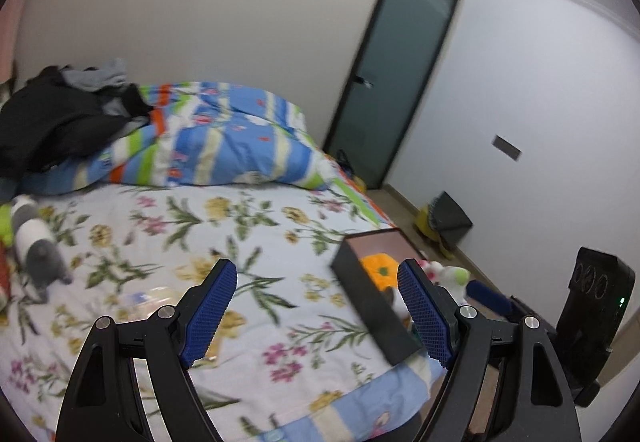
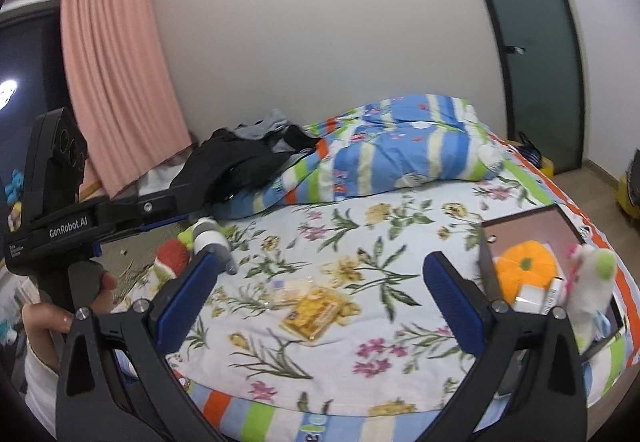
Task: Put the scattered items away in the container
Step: 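Withdraw the left gripper and reach toward the yellow bread packet, then grasp the yellow bread packet upright with the left gripper, then carry the yellow bread packet with the left gripper into the box and release, then withdraw the left gripper and reach toward the clear bread packet, then grasp the clear plastic bread packet with the left gripper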
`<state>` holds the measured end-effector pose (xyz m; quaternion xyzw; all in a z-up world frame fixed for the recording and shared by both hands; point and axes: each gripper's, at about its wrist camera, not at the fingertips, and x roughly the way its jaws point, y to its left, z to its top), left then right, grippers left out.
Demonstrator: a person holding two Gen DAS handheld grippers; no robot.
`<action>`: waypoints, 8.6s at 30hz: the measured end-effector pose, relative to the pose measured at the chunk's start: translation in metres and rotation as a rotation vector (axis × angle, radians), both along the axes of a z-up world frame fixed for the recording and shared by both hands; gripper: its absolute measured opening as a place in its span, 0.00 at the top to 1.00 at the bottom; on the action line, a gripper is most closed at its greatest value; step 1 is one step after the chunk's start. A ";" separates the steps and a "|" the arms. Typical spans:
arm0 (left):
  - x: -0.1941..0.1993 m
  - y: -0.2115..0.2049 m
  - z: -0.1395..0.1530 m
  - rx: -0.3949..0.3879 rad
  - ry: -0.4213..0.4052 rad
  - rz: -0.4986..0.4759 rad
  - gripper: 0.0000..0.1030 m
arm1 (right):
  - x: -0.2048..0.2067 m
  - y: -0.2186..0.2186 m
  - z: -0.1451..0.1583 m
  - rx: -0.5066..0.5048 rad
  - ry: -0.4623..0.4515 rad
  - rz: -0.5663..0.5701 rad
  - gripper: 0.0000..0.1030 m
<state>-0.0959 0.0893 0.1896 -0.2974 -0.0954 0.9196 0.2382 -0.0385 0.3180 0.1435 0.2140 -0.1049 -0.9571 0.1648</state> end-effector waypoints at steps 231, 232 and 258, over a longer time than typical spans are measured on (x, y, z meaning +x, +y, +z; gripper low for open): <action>-0.137 -0.210 -0.155 0.100 -0.387 0.276 0.13 | -0.179 -0.190 -0.093 0.119 -0.346 0.072 0.00; -0.143 -0.210 -0.167 0.103 -0.411 0.275 0.13 | -0.185 -0.193 -0.102 0.122 -0.363 0.074 0.00; -0.265 -0.161 -0.348 0.054 -0.686 0.184 0.13 | -0.318 -0.235 -0.293 0.232 -0.576 0.243 0.00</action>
